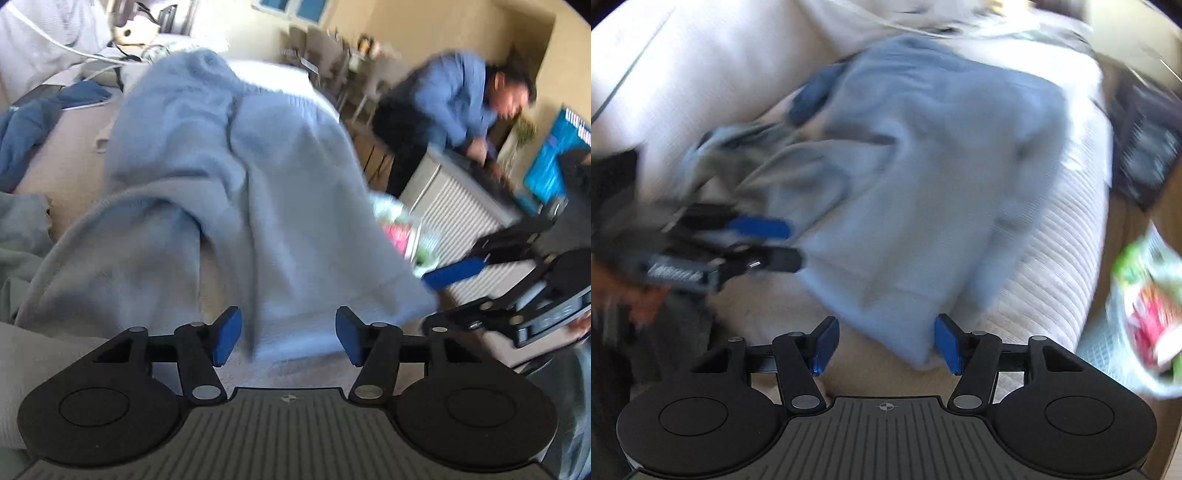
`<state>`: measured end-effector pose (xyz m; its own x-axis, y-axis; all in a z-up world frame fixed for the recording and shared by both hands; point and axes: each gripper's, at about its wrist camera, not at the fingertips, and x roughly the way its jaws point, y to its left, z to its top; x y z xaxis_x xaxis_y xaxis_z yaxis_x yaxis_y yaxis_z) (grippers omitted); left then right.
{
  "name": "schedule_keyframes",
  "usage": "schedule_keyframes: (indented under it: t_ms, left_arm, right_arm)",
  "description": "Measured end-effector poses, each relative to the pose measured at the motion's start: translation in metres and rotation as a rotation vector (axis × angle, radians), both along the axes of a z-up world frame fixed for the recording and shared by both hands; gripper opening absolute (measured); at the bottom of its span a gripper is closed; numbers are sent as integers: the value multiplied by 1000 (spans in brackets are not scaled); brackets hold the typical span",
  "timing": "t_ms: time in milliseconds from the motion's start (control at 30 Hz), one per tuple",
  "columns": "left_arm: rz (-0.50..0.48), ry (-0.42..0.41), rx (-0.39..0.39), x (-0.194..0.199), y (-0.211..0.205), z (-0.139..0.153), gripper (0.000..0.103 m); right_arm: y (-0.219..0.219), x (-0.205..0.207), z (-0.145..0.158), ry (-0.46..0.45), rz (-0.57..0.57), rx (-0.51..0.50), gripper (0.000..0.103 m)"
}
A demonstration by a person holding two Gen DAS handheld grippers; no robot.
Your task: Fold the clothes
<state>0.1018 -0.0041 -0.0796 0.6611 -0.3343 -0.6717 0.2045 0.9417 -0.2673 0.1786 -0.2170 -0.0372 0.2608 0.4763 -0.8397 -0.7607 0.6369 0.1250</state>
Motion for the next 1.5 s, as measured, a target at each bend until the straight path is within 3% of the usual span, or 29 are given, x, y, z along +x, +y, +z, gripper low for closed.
schedule_keyframes:
  t_ms: [100, 133, 233, 300, 367, 433, 533, 667, 767, 833, 933, 967, 1000, 1133, 1267, 1333, 1400, 1500]
  left_arm:
    - [-18, 21, 39, 6, -9, -13, 48]
    - [-17, 14, 43, 6, -12, -14, 38]
    - [-30, -14, 68, -1, -16, -6, 21]
    - [-42, -8, 75, -3, -17, 3, 18]
    - [-61, 12, 38, -2, -15, 14, 17]
    - [-93, 31, -30, -3, -13, 29, 16]
    - [-185, 40, -68, -15, -16, 55, 16]
    - [-280, 74, -62, -36, -28, 64, 16]
    - [-285, 94, -11, -44, -35, 49, 18]
    - [-259, 120, 10, -46, -34, 38, 20]
    - [-227, 121, -17, -54, -23, 37, 26]
    - [-212, 112, -36, -59, -17, 40, 33]
    - [-187, 101, -54, -63, -10, 44, 43]
    - [-46, 18, -79, -78, 23, 63, 46]
    - [179, -80, -106, -94, 63, 79, 54]
    - [300, -128, -82, -101, 84, 87, 63]
    - [401, -134, -31, -103, 95, 89, 64]
    - [461, -99, -34, -103, 106, 84, 66]
  right_arm:
    - [13, -1, -14, -28, 36, -98, 43]
    - [17, 0, -19, -30, 43, -126, 41]
    - [22, 3, -29, -35, 55, -176, 29]
    - [23, 1, -28, -49, 50, -193, 18]
    - [22, -5, -17, -70, 38, -191, 13]
    - [17, -14, -3, -97, 29, -194, 11]
    - [3, -29, 19, -95, 31, -208, 11]
    - [-12, -42, 33, 1, 21, -220, 11]
    - [-10, -47, 32, 78, 2, -218, 11]
    - [-10, -49, 28, 112, -5, -203, 18]
    - [-7, -43, 24, 187, -27, -197, 18]
    - [-8, -44, 27, 180, -31, -197, 18]
    - [-8, -45, 33, 160, -31, -195, 24]
    - [-11, -38, 62, -12, -62, -123, 49]
    - [-22, 5, 68, -117, -166, 18, 50]
    - [-21, 37, 59, -112, -241, 91, 50]
    - [-16, 69, 44, -86, -310, 121, 50]
    - [-6, 111, 20, -47, -402, 136, 50]
